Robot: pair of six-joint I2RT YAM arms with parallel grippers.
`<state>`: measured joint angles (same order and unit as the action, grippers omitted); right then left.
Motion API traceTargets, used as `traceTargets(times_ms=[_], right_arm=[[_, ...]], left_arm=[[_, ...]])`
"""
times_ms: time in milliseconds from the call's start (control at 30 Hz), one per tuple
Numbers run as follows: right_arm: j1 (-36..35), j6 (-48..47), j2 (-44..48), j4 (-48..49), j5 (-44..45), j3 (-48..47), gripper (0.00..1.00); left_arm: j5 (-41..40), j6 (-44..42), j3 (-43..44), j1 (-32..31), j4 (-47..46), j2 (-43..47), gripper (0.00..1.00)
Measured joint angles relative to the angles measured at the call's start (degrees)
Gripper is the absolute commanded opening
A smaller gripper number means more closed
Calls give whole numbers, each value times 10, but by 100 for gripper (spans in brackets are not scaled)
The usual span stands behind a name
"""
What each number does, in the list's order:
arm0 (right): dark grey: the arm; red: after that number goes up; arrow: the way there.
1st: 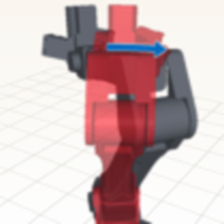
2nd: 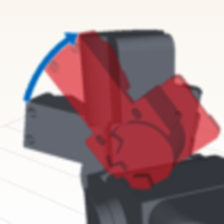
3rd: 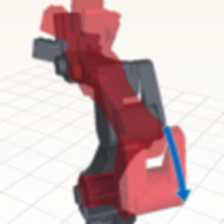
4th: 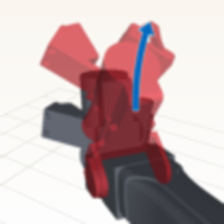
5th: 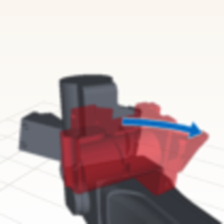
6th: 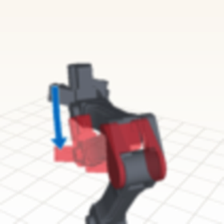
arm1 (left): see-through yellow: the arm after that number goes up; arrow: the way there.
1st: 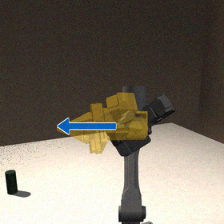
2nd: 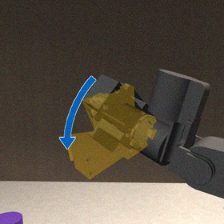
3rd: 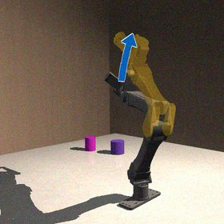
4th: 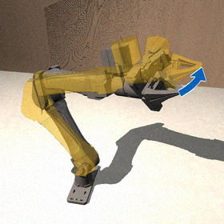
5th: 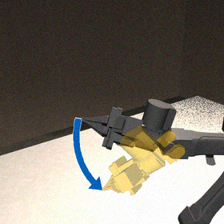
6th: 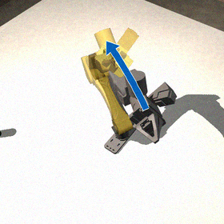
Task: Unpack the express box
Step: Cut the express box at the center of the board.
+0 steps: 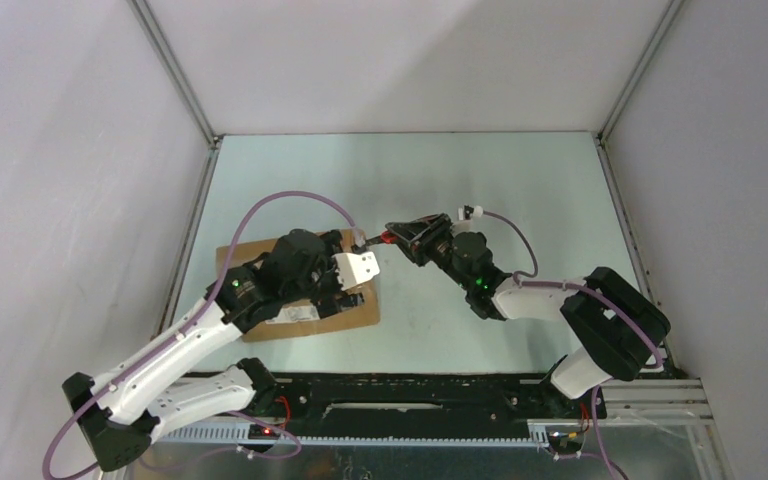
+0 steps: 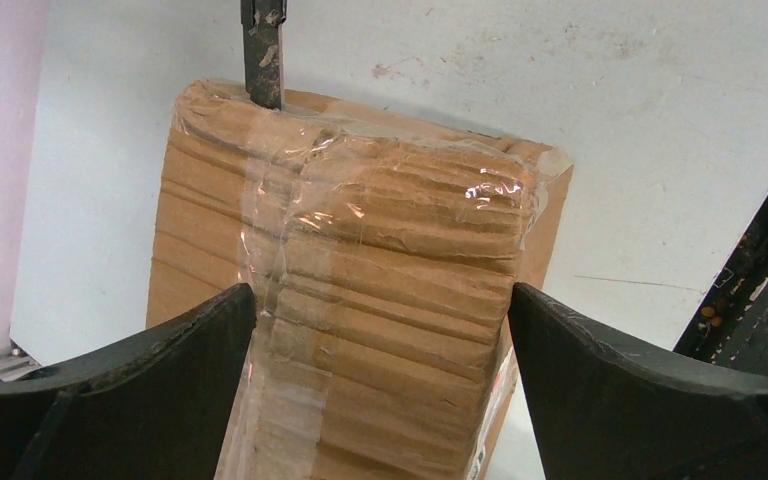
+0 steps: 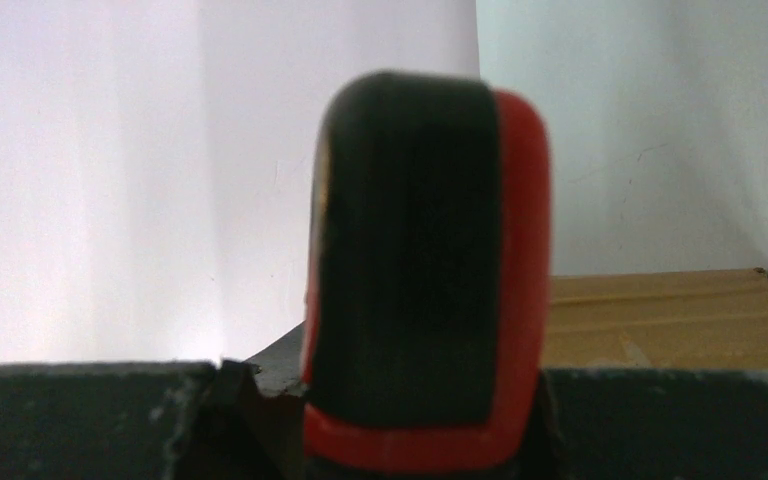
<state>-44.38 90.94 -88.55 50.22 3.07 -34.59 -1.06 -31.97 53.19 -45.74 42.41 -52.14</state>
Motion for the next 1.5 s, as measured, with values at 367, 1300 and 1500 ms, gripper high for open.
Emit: traceTargets(times_ms=[367, 1300, 1500], right_arm=[[19, 0, 2, -10, -24, -3, 0], [35, -3, -19, -43, -35, -37, 0], [43, -2, -26, -47, -35, -43, 0]], left_arm=[[5, 0, 0, 0, -13, -7, 98], [-2, 0, 0, 0, -22, -11, 98], [-2, 0, 0, 0, -22, -11, 98]])
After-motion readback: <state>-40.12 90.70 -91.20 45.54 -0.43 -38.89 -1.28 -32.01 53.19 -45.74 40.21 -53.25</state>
